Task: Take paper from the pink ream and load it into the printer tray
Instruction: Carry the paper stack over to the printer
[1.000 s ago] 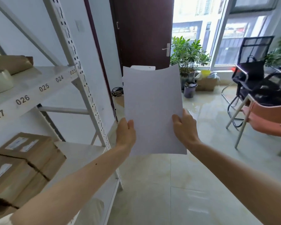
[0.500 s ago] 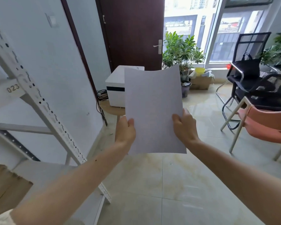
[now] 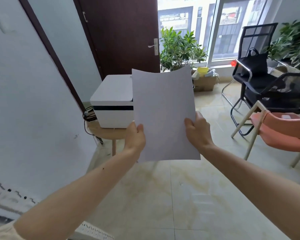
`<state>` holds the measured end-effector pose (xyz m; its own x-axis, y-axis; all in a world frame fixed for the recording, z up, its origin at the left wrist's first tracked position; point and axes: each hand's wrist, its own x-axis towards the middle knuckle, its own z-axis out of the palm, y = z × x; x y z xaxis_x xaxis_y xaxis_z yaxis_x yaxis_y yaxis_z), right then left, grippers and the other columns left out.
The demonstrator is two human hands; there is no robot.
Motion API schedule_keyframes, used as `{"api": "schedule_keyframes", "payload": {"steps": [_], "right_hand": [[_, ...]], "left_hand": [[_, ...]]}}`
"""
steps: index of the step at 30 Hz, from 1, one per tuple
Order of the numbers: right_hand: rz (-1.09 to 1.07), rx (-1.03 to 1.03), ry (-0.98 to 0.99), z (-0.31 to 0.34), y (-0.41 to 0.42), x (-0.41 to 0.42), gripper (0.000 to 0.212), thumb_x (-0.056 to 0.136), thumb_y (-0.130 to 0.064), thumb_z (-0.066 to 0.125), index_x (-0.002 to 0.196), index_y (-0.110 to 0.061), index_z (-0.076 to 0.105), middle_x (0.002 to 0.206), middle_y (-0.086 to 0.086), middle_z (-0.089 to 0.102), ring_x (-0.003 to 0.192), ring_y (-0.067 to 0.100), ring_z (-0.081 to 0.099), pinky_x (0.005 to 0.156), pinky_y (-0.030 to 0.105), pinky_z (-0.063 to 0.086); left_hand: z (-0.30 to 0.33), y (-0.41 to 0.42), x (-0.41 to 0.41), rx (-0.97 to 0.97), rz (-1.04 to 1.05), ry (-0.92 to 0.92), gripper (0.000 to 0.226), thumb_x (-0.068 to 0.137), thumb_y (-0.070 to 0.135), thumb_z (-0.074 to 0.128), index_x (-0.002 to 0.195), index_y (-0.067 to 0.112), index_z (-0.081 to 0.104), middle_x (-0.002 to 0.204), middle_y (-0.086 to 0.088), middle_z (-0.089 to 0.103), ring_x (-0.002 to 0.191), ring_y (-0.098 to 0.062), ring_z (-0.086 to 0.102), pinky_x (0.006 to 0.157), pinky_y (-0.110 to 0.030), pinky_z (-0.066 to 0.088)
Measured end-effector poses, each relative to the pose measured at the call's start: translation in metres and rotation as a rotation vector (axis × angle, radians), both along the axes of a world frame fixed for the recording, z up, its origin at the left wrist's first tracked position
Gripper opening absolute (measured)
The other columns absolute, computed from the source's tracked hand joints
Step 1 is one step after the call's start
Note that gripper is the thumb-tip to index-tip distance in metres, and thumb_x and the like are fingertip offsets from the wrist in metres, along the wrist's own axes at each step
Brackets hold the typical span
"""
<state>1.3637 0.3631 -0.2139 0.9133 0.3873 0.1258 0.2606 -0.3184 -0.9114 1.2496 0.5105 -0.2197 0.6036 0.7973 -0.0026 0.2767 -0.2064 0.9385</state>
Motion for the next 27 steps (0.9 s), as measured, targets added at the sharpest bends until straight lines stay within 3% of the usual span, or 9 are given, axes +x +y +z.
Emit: {"api": "schedule_keyframes", "payload": {"steps": [5, 9, 13, 19, 23, 27], "right_hand": [[0.0, -0.008, 0.004, -0.008, 0.017, 0.063, 0.012, 0.094, -0.01, 0.041, 0.1, -0.013, 0.051, 0.089, 0.003, 0.059, 0.071, 0.004, 0.053, 0.054, 0.021, 0.038], [0.012, -0.002, 0.004, -0.01, 0.029, 0.121, 0.012, 0.094, -0.01, 0.042, 0.101, -0.011, 0.051, 0.087, 0.001, 0.057, 0.079, 0.021, 0.055, 0.056, 0.021, 0.039], [0.039, -0.014, 0.002, -0.009, 0.04, 0.177, 0.019, 0.093, -0.01, 0.042, 0.108, -0.011, 0.054, 0.081, -0.01, 0.055, 0.077, 0.02, 0.055, 0.058, 0.028, 0.04], [0.06, -0.047, 0.021, -0.014, 0.065, 0.255, 0.02, 0.092, -0.012, 0.042, 0.108, -0.009, 0.055, 0.088, 0.004, 0.062, 0.084, 0.031, 0.06, 0.07, 0.037, 0.048], [0.085, -0.056, 0.029, -0.021, 0.092, 0.302, 0.021, 0.092, -0.013, 0.043, 0.108, -0.011, 0.055, 0.092, 0.007, 0.065, 0.086, 0.033, 0.061, 0.077, 0.043, 0.052], [0.107, -0.058, 0.03, -0.026, 0.127, 0.347, 0.022, 0.091, -0.014, 0.043, 0.109, -0.013, 0.056, 0.096, 0.008, 0.067, 0.089, 0.032, 0.062, 0.078, 0.044, 0.052]], "left_hand": [[-0.009, 0.019, 0.064, 0.005, 0.013, 0.051, 0.021, 0.1, 0.019, 0.036, 0.102, 0.007, 0.054, 0.101, -0.011, 0.063, 0.093, -0.029, 0.06, 0.081, -0.04, 0.048], [-0.01, 0.03, 0.121, -0.04, 0.002, 0.046, 0.026, 0.099, 0.02, 0.036, 0.109, 0.009, 0.057, 0.107, -0.013, 0.066, 0.099, -0.033, 0.063, 0.091, -0.051, 0.052], [-0.009, 0.035, 0.175, -0.051, 0.038, 0.04, 0.022, 0.099, 0.018, 0.036, 0.106, 0.008, 0.055, 0.104, -0.009, 0.063, 0.095, -0.028, 0.061, 0.089, -0.042, 0.052], [-0.015, 0.055, 0.247, -0.07, 0.081, 0.056, 0.024, 0.097, 0.018, 0.036, 0.104, 0.007, 0.056, 0.106, -0.014, 0.065, 0.1, -0.033, 0.063, 0.09, -0.051, 0.052], [-0.02, 0.077, 0.291, -0.078, 0.124, 0.069, 0.024, 0.095, 0.018, 0.036, 0.103, 0.005, 0.054, 0.105, -0.017, 0.065, 0.099, -0.037, 0.063, 0.086, -0.052, 0.053], [-0.023, 0.11, 0.332, -0.097, 0.138, 0.045, 0.023, 0.096, 0.016, 0.036, 0.105, 0.009, 0.056, 0.102, -0.009, 0.066, 0.094, -0.029, 0.064, 0.085, -0.046, 0.054]]}}
